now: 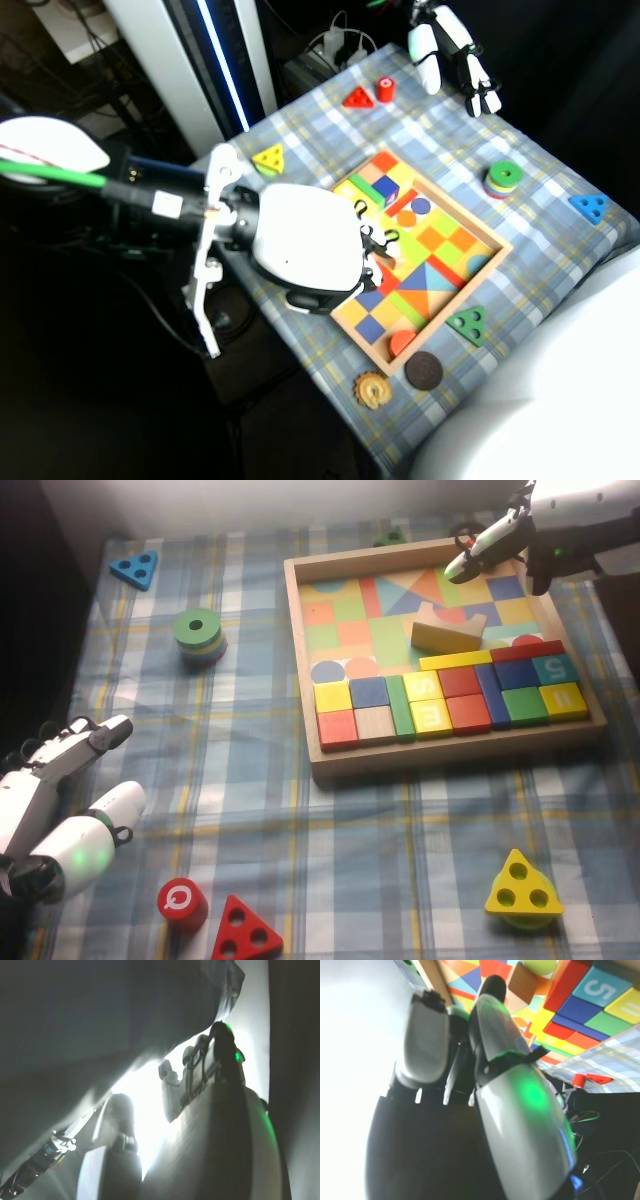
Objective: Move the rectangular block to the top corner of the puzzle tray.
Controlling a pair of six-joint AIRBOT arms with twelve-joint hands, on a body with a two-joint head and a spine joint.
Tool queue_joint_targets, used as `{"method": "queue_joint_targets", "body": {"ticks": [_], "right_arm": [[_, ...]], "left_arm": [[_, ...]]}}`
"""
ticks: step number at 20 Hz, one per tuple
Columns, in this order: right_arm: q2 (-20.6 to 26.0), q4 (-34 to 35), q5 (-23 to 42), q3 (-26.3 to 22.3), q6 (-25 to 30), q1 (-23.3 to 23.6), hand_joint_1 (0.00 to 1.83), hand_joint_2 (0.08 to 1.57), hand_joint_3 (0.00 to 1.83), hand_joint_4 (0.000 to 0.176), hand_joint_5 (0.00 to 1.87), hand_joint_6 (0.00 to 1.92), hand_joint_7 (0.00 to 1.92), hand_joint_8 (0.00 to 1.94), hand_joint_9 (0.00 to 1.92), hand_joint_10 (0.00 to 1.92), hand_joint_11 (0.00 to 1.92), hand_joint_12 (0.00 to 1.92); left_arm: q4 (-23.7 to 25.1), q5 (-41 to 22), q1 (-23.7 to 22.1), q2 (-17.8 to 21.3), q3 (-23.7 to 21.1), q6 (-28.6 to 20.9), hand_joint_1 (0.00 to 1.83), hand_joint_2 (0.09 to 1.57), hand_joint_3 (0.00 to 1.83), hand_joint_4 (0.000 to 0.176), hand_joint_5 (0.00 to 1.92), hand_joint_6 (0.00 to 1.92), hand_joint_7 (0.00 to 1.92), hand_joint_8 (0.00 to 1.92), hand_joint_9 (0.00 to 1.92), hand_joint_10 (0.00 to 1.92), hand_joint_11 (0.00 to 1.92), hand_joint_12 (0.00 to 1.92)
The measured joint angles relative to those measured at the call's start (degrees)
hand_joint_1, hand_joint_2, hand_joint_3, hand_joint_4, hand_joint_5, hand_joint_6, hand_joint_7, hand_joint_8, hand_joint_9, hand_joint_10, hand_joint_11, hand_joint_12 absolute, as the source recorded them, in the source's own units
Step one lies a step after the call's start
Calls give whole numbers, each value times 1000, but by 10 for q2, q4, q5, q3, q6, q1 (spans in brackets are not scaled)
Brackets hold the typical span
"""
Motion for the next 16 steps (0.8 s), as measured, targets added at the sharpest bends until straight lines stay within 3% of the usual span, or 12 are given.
{"method": "queue_joint_targets", "body": {"ticks": [1,2,3,4,6,7,9,11,12,13,14,16], "right_arm": [[0,-3,-1,-3,0,0,1416,1307,4,35,428,1,1232,1941,1437,1921,1515,1921],[-1,-3,0,-5,0,0,1416,1301,1,21,435,3,1237,1941,1438,1921,1518,1921],[-2,-4,2,-7,0,0,1428,1298,0,21,441,4,1242,1941,1448,1921,1529,1921],[-2,-5,3,-9,0,-1,1394,1305,2,43,442,3,1226,1941,1442,1921,1522,1921],[-2,-6,3,-11,0,-7,1370,1308,2,48,418,0,1203,1941,1428,1921,1501,1921],[-2,-10,5,-11,0,-10,1396,1306,0,25,420,2,1213,1941,1438,1921,1506,1921],[-2,-14,5,-14,1,-21,1382,1313,3,0,412,1,1236,1941,1447,1921,1504,1921],[-2,-16,7,-16,2,-22,1326,1318,4,14,410,1,1227,1941,1434,1921,1489,1921],[-3,-15,7,-17,1,-22,1331,1321,4,5,407,0,1227,1928,1441,1921,1491,1921],[-5,-15,6,-17,1,-24,1348,1310,0,11,410,1,1229,1938,1437,1921,1490,1921],[-9,-16,6,-17,1,-26,1364,1301,0,31,419,4,1223,1940,1434,1921,1493,1921],[-15,-19,10,-14,2,-30,1343,1301,0,39,423,3,1213,1941,1427,1921,1494,1921]], "left_arm": [[0,0,0,0,0,0,500,1399,0,67,401,0,144,1,60,1,0,0],[0,0,0,0,0,0,477,1400,1,71,391,0,133,0,47,0,0,0],[0,0,0,0,0,0,481,1399,0,61,398,3,138,2,51,3,0,0],[0,0,0,0,0,0,500,1397,0,51,407,5,146,4,60,5,0,0],[0,1,0,0,0,0,480,1402,2,64,403,1,143,1,59,3,0,0],[0,1,0,0,0,0,501,1399,0,60,407,2,140,0,53,0,0,0],[0,2,0,0,0,0,525,1393,0,56,414,5,144,2,53,1,0,0],[0,2,0,0,0,0,490,1401,1,57,413,3,150,3,61,4,0,0],[1,2,0,0,0,0,503,1397,0,59,418,4,151,3,59,2,0,0],[2,2,0,0,0,0,547,1393,0,44,425,5,150,2,59,2,0,0],[4,2,0,0,0,0,555,1391,0,43,424,4,148,1,54,0,0,0],[7,0,0,0,0,0,479,1401,3,61,395,4,135,0,47,0,0,0]]}}
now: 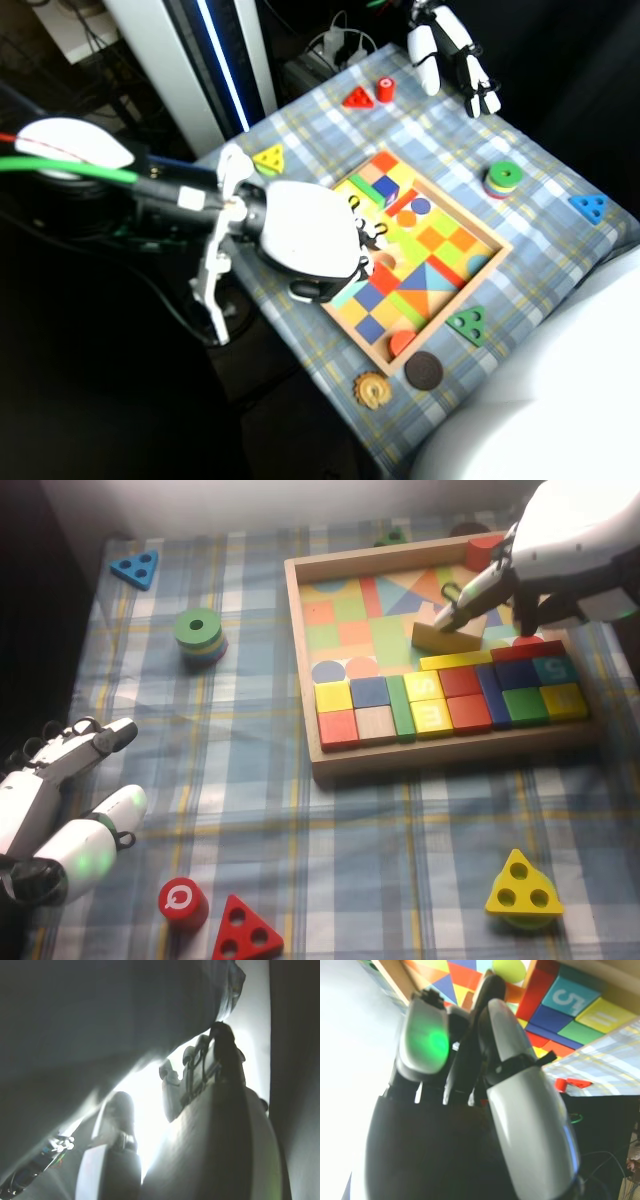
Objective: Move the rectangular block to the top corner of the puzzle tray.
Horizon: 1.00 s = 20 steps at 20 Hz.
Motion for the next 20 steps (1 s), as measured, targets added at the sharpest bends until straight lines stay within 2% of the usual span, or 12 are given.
{"method": "queue_joint_targets", "body": {"ticks": [4,5,6,7,8,9,10,14,15,17,19,20], "right_arm": [[0,0,-3,2,0,-3,1350,1308,2,49,423,1,1220,1941,1427,1921,1475,1921],[0,0,-3,2,0,-3,1333,1306,1,81,443,7,1209,1941,1416,1921,1462,1921],[0,0,-5,2,0,-3,1331,1310,2,67,433,2,1204,1941,1415,1921,1462,1921],[0,0,-5,2,0,-3,1369,1302,0,38,430,0,1219,1941,1433,1921,1488,1921],[0,0,-6,3,0,-3,1367,1302,0,36,424,0,1216,1941,1434,1921,1495,1921],[-1,-1,-7,4,0,-3,1367,1303,0,52,426,2,1217,1941,1436,1921,1496,1921],[-2,-2,-8,8,0,-3,1368,1304,0,73,427,1,1201,1941,1419,1921,1484,1921],[-2,-2,-16,16,1,-6,1339,1317,4,53,406,1,1216,1941,1436,1921,1501,1921],[-2,-3,-17,17,1,-7,1330,1319,4,65,406,1,1200,1941,1421,1921,1493,1921],[-2,-6,-20,19,1,-7,1306,1321,3,70,408,1,1163,1941,1382,1921,1451,1921],[-2,-9,-25,24,1,-7,1343,1309,0,51,430,5,1175,1941,1398,1921,1475,1921],[-2,-9,-28,26,1,-7,1332,1308,0,55,437,6,1165,1941,1391,1921,1466,1921]], "left_arm": [[0,0,0,0,0,0,512,1396,0,56,411,5,144,4,57,5,0,0],[0,0,0,0,0,0,515,1395,0,61,412,5,144,3,59,5,0,0],[1,0,0,0,0,0,506,1399,0,55,419,6,144,2,58,4,0,0],[1,0,0,0,0,0,506,1398,0,67,412,2,135,0,48,0,0,0],[0,0,0,0,0,0,506,1397,0,65,415,3,138,2,52,2,0,0],[0,0,0,0,0,0,527,1394,0,56,419,3,142,3,53,2,0,0],[1,0,0,0,0,0,515,1397,0,59,420,3,150,4,58,4,0,0],[1,0,0,0,0,0,527,1393,0,69,414,1,139,1,48,0,0,0],[0,1,0,0,0,0,520,1392,0,73,417,1,143,2,55,3,0,0],[1,1,0,0,0,0,542,1385,0,62,431,5,149,3,61,4,0,0],[0,1,0,0,0,0,539,1387,0,49,440,6,149,2,62,3,0,0],[0,1,0,0,0,0,538,1388,0,50,439,4,144,0,55,0,0,0]]}}
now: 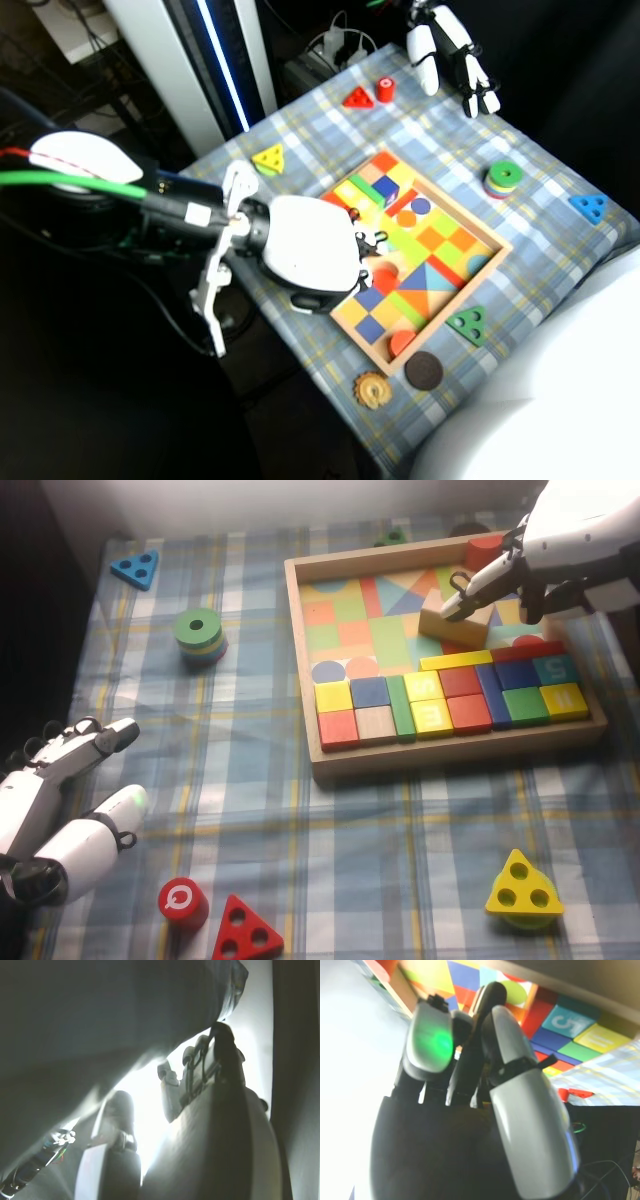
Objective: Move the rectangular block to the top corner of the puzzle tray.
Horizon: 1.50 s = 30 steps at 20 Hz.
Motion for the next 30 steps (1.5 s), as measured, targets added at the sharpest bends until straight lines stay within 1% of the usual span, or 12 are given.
{"method": "queue_joint_targets", "body": {"ticks": [2,4,6,10,11,14,16,18,23,25,27,30], "right_arm": [[-1,1,-5,10,2,0,1274,1318,3,73,426,2,1181,1941,1399,1921,1467,1921],[-4,1,-7,11,3,0,1293,1313,0,47,429,2,1206,1941,1416,1921,1489,1921],[-6,1,-7,17,3,0,1284,1315,1,61,432,1,1208,1941,1400,1921,1480,1921],[-11,7,-7,29,5,-3,1265,1330,5,35,397,0,1155,1941,1387,1921,1460,1921],[-14,7,-8,35,5,-3,1253,1334,5,57,404,3,1122,1941,1364,1921,1441,1921],[-16,8,-16,42,5,-5,1290,1338,4,49,403,1,1084,1941,1345,1921,1416,1921],[-19,9,-15,49,5,-5,1316,1337,1,42,410,2,1095,1941,1343,1921,1407,1921],[-22,12,-16,56,7,-7,1400,1293,0,0,440,8,1158,1941,1381,1921,1457,1921],[-24,12,-19,64,9,-7,1347,1301,0,24,437,3,1195,1941,1419,1921,1493,1921],[-25,9,-24,67,10,-7,1348,1300,0,10,449,5,1068,1898,1396,1921,1488,1921],[-24,4,-29,71,7,-7,1317,1270,0,20,439,6,731,1530,1290,1921,1405,1921],[-21,-6,-45,81,5,-11,1288,1326,9,0,432,9,596,1673,1088,1921,1239,1921]], "left_arm": [[0,0,0,0,0,0,535,1388,0,63,435,2,148,2,58,3,0,0],[0,1,0,0,0,0,531,1390,0,64,432,0,140,0,51,0,0,0],[0,0,0,0,0,0,559,1386,0,47,442,3,143,1,54,1,0,0],[0,1,0,0,0,0,534,1392,2,66,432,0,137,0,47,0,0,0],[0,1,0,0,0,0,555,1392,1,57,433,1,140,1,53,2,0,0],[0,1,0,0,0,0,561,1386,0,59,441,2,148,3,62,4,0,0],[0,1,0,0,0,0,573,1385,0,61,441,1,145,0,58,1,0,0],[0,1,0,0,0,0,572,1383,0,57,445,2,145,0,59,1,0,0],[0,1,0,0,0,0,574,1386,1,46,453,3,142,1,51,0,0,0],[0,2,0,0,0,0,580,1386,0,51,449,1,144,1,52,1,0,0],[0,2,0,0,0,0,565,1390,1,60,448,3,138,2,47,1,0,0],[-2,3,1,0,0,0,543,1393,1,56,442,3,135,3,47,2,0,0]]}}
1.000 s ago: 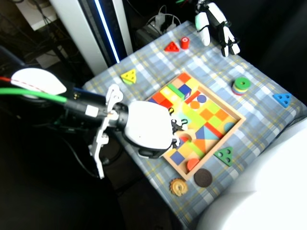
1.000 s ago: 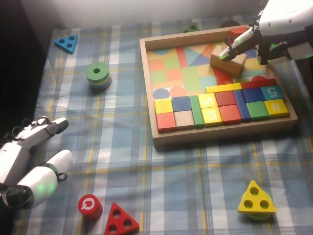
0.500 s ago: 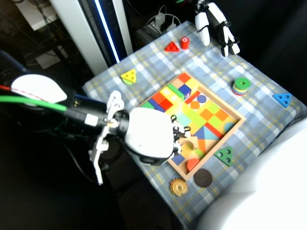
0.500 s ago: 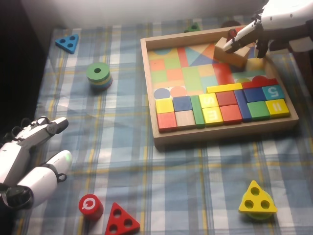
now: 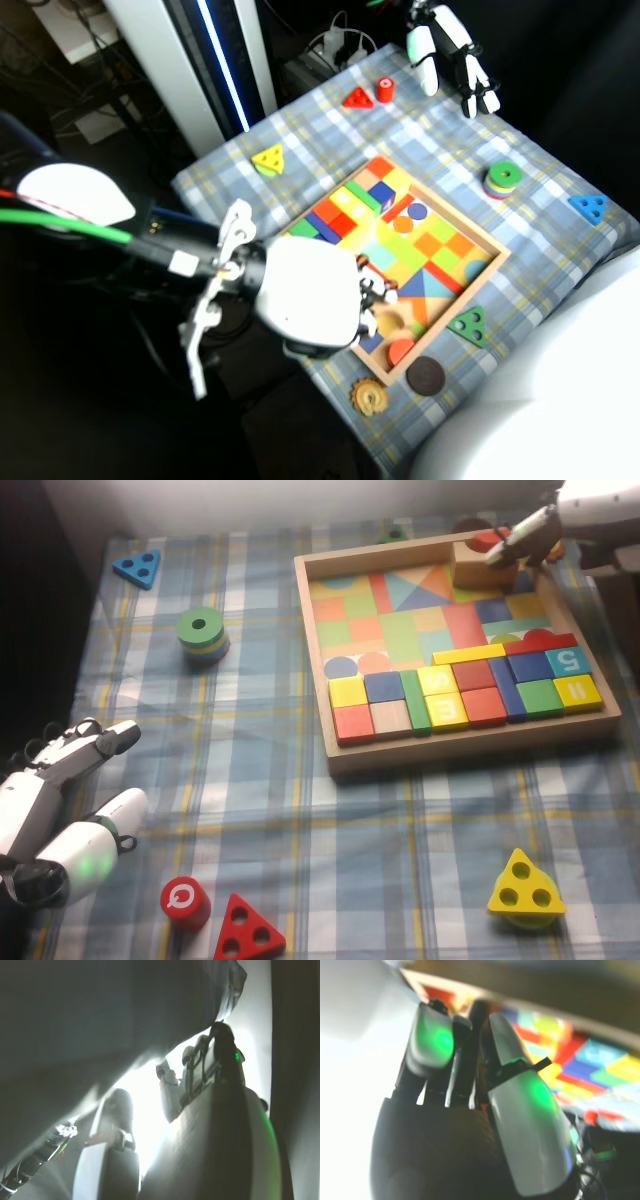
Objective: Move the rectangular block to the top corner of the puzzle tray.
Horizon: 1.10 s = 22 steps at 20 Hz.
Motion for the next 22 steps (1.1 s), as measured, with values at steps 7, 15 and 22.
{"method": "queue_joint_targets", "body": {"ticks": [7,15,22], "right_arm": [[-4,-1,-10,-9,-3,4,1332,1264,7,17,452,5,778,1584,1177,1921,1284,1921],[-7,-5,-12,-4,-3,4,1415,1282,3,0,442,6,960,1941,1208,1921,1329,1921],[-9,-4,-12,0,-2,4,1457,1271,0,0,370,4,1051,1934,1365,1921,1483,1921]], "left_arm": [[0,1,0,0,0,0,589,1387,0,57,451,2,142,0,48,0,0,0],[0,1,0,0,0,0,544,1393,2,52,447,2,132,1,49,0,0,0],[0,3,0,0,0,0,554,1394,0,61,469,3,140,0,54,1,0,0]]}}
